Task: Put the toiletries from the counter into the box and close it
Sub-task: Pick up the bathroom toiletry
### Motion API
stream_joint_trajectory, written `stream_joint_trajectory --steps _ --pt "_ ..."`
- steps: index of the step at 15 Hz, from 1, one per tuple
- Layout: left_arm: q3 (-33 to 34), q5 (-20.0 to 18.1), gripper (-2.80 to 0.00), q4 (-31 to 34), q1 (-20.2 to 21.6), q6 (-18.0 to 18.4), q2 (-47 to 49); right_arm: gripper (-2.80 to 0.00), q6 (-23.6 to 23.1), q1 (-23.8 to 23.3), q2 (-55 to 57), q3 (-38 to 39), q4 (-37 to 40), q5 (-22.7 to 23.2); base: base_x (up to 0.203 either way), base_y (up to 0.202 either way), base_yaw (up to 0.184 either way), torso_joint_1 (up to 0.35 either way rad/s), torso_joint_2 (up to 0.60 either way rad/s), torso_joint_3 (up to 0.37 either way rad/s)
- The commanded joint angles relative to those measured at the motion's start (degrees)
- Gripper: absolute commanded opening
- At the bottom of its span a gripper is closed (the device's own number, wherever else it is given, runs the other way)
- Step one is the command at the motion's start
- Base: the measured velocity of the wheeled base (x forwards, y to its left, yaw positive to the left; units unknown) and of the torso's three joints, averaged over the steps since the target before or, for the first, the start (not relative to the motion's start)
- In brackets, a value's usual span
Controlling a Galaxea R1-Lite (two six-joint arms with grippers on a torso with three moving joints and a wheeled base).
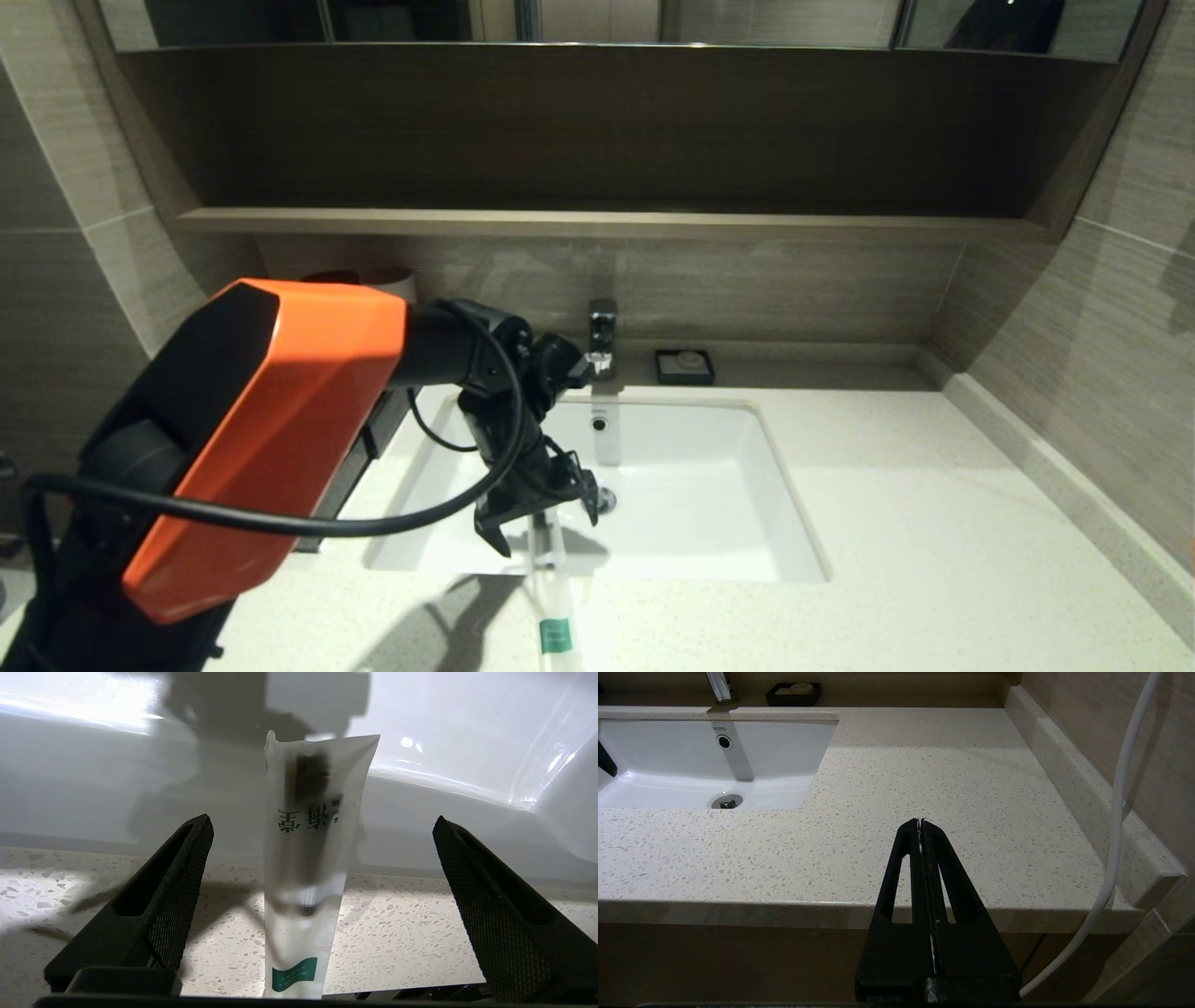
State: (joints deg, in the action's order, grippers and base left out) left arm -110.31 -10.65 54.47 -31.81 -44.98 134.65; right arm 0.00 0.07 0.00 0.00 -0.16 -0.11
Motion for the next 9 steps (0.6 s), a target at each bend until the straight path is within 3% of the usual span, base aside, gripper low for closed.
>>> stream_joint_trajectory --steps 1,7,8,9 --pt "0.0 0.0 0.0 0.6 -0.1 -0.3 0.0 -2.8 0.0 0.0 0.0 0.1 0.0 0.0 0.0 0.0 0.0 0.0 0.0 0.0" --pt "0.0 0.0 0.0 0.9 -0.9 -0.4 0.4 -2.8 0.0 0.0 0.0 0.1 0.0 0.0 0.0 0.0 0.0 0.0 0.0 0.0" --pt "0.0 0.0 -2.8 0.9 -0.9 -0.4 0.4 -2.8 0.0 0.0 0.0 0.1 0.0 0.0 0.0 0.0 0.0 0.0 0.0 0.0" --pt "0.0 0.0 -2.8 0.9 -0.9 -0.3 0.7 -2.8 0.0 0.0 0.0 0.1 0.0 0.0 0.0 0.0 0.0 0.0 0.0 0.0"
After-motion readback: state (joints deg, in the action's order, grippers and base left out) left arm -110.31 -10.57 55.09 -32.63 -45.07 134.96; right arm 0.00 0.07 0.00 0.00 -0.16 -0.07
